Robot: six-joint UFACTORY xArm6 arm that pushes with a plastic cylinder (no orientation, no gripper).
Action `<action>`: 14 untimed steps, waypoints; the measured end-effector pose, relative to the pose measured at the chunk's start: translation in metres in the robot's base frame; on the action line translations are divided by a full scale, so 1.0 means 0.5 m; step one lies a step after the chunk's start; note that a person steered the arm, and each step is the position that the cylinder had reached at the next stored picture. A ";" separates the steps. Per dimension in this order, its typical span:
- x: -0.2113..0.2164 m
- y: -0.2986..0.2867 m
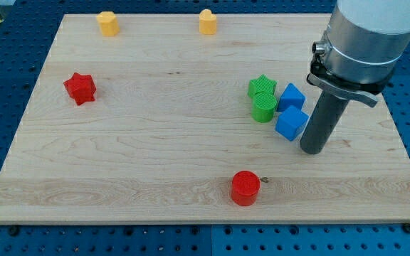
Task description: Push the green star and blue triangle to the center
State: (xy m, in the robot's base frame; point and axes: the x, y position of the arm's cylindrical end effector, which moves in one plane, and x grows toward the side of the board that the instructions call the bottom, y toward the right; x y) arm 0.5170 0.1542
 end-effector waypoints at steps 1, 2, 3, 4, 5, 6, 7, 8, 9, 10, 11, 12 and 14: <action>-0.049 0.000; -0.079 0.000; -0.079 0.001; -0.023 0.070; -0.011 0.078; -0.011 0.048; -0.008 0.045; -0.007 0.010; -0.035 -0.019; -0.088 -0.016; -0.086 -0.016; -0.035 0.014; -0.042 0.057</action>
State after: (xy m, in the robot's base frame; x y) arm 0.4960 0.1825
